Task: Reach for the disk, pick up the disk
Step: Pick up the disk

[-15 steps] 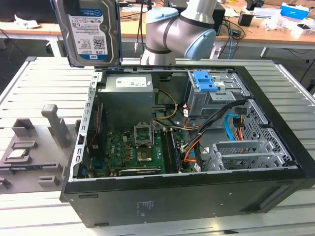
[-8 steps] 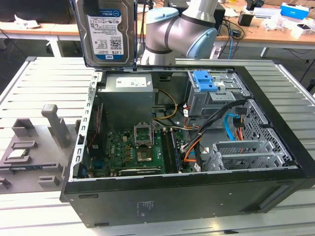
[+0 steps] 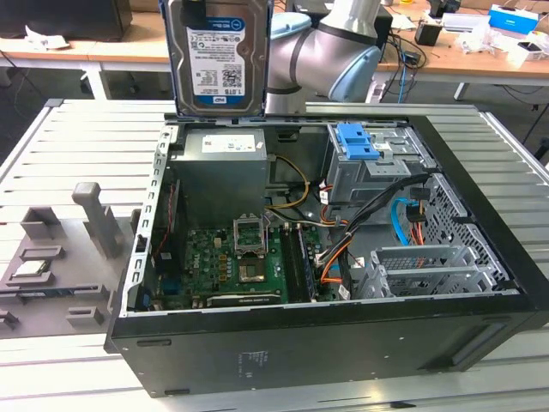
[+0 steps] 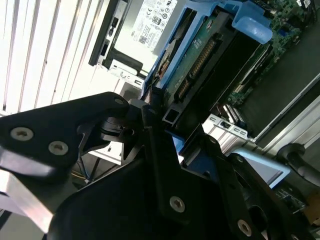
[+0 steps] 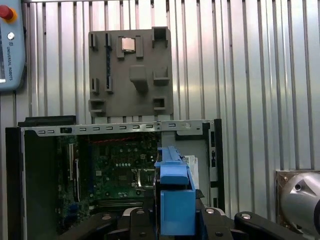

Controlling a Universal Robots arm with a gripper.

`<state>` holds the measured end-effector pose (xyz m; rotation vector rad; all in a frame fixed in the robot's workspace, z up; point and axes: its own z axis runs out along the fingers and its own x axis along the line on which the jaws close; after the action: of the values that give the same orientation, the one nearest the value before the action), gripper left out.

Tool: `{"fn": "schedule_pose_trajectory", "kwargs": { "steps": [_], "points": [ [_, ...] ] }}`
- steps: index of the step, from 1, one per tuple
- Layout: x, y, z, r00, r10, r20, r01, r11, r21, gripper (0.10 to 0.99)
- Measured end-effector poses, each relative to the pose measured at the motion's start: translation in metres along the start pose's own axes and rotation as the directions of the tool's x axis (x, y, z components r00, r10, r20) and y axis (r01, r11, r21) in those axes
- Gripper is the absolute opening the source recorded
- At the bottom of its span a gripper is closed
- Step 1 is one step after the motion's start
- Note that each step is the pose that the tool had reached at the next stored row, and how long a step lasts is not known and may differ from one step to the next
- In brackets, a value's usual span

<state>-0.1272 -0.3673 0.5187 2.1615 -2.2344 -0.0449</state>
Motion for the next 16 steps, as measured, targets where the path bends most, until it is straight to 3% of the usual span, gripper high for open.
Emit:
{"fn": "schedule_pose_trajectory", "kwargs": {
  "steps": [7,9,16],
  "points": [
    [-0.0008,-0.0257,-0.0012,1.0,0.0,-0.0001,0.0,1.0,0.0,0.365],
    [-0.0013,-0.0383,-0.0017,1.0,0.0,0.0,0.0,1.0,-0.001,0.365],
    [-0.0023,-0.0663,-0.0029,1.0,0.0,-0.0001,0.0,1.0,-0.001,0.365]
  ]
}}
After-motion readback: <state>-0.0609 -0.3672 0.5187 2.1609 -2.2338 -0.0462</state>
